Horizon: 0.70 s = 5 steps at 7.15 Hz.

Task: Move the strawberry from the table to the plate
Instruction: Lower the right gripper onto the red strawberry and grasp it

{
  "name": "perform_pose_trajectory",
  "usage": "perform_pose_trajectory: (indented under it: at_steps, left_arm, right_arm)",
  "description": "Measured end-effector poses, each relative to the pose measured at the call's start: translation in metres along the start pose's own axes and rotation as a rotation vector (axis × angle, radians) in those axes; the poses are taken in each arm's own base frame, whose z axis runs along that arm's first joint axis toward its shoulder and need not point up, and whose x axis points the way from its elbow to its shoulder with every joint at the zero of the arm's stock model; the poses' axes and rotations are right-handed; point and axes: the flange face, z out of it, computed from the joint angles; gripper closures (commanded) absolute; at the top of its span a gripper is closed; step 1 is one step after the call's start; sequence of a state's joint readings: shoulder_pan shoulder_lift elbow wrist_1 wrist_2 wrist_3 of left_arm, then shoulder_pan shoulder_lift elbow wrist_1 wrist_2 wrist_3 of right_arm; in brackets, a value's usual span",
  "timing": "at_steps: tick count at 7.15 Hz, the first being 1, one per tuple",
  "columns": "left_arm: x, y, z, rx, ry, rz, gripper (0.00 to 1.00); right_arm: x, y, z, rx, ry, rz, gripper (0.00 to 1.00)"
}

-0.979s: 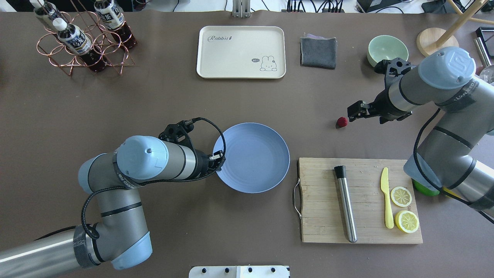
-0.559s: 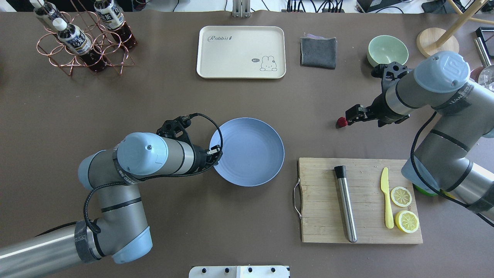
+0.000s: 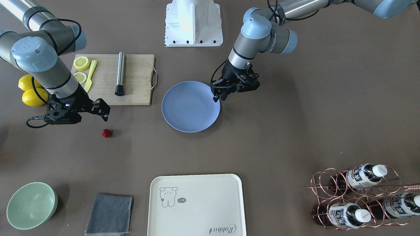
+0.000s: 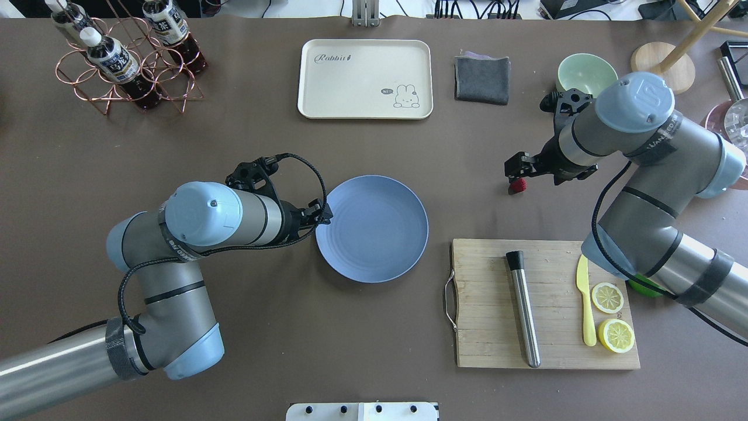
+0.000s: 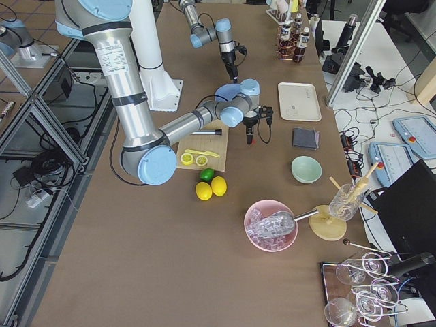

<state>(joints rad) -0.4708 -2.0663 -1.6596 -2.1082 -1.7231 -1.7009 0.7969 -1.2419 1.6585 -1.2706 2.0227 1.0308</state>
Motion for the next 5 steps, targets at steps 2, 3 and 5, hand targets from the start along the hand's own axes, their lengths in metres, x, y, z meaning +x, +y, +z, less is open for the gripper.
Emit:
perform_pose_trajectory:
  at_steps: [2, 3, 5]
  left_arm:
    - [-0.002, -0.003, 0.000, 0.005, -0.002, 0.017, 0.02]
    - [-0.002, -0.005, -0.001, 0.007, -0.003, 0.018, 0.02]
    - [-0.002, -0.008, -0.002, 0.008, -0.002, 0.018, 0.02]
  right_arm:
    - [-0.007, -0.003, 0.014, 0.013, 0.014, -0.010, 0.00]
    - [-0.010, -0.004, 0.020, 0.015, 0.019, -0.014, 0.00]
    - [-0.011, -0.002, 0.033, 0.023, 0.026, -0.024, 0.11]
